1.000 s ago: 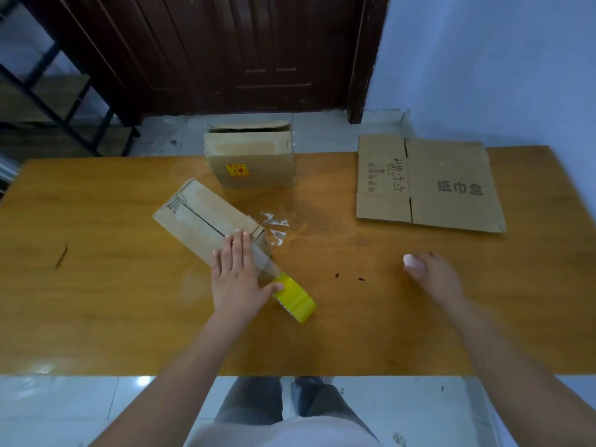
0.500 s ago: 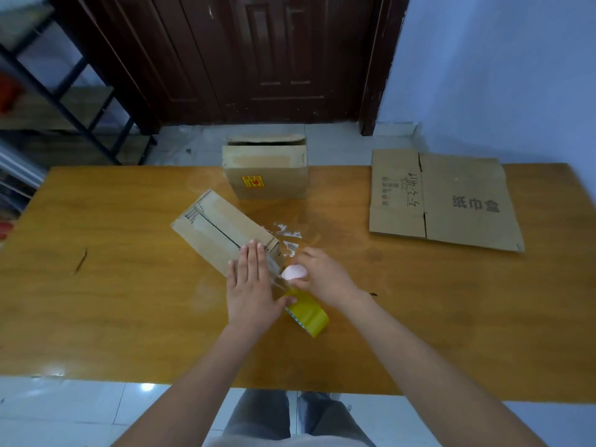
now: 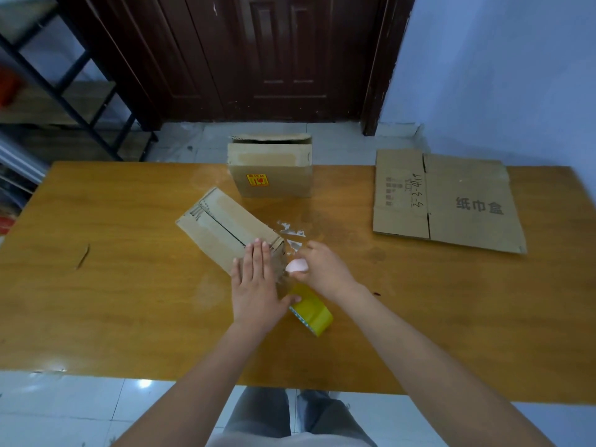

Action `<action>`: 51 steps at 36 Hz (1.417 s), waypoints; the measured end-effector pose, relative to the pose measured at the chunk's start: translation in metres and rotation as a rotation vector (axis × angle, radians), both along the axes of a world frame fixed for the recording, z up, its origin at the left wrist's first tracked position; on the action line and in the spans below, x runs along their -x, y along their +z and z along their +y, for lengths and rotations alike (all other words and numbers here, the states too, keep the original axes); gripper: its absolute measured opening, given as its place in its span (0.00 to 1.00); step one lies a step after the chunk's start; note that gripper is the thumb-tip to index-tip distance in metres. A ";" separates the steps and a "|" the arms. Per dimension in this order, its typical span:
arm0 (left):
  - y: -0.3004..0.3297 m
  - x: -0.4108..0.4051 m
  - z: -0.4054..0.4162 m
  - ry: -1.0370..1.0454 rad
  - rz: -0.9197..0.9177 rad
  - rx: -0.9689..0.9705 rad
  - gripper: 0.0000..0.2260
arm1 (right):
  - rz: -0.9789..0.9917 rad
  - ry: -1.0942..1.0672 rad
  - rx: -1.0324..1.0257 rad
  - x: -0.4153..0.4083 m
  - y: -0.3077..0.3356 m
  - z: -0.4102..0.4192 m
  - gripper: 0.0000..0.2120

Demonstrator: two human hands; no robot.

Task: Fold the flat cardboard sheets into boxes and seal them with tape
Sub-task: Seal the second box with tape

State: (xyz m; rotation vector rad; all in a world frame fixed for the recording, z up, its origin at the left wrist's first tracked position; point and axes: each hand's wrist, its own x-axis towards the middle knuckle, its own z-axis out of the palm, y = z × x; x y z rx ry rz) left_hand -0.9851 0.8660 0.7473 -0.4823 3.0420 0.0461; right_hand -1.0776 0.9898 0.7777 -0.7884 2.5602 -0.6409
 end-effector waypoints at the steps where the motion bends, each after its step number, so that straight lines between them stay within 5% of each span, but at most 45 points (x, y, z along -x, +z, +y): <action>1: 0.002 0.000 0.000 0.006 -0.009 0.007 0.55 | 0.008 -0.037 0.006 0.002 -0.001 0.003 0.19; 7: 0.006 -0.001 0.002 -0.010 -0.012 -0.022 0.53 | 0.033 -0.314 -0.094 0.014 -0.025 0.049 0.16; 16: 0.006 -0.001 0.001 -0.025 -0.003 -0.036 0.53 | 0.034 -0.420 -0.367 -0.008 -0.073 0.079 0.18; 22: 0.003 -0.001 -0.001 -0.019 0.002 -0.017 0.54 | -0.247 -0.375 0.274 -0.021 -0.045 0.017 0.24; 26: 0.006 0.000 0.001 -0.035 0.009 -0.019 0.47 | -0.360 -0.263 0.098 -0.029 -0.050 -0.010 0.22; 32: 0.010 0.000 -0.004 -0.041 -0.037 -0.092 0.42 | -0.415 -0.401 0.355 -0.034 -0.064 -0.012 0.06; 41: 0.023 0.008 -0.024 0.031 0.153 -0.318 0.27 | -0.479 -0.440 0.356 -0.036 -0.069 -0.010 0.17; 46: 0.006 0.011 -0.024 0.005 0.198 -0.236 0.20 | -0.447 -0.431 0.376 -0.042 -0.062 -0.006 0.08; 51: 0.000 0.011 -0.022 -0.010 0.284 -0.105 0.23 | -0.393 -0.430 0.394 -0.049 -0.059 -0.007 0.12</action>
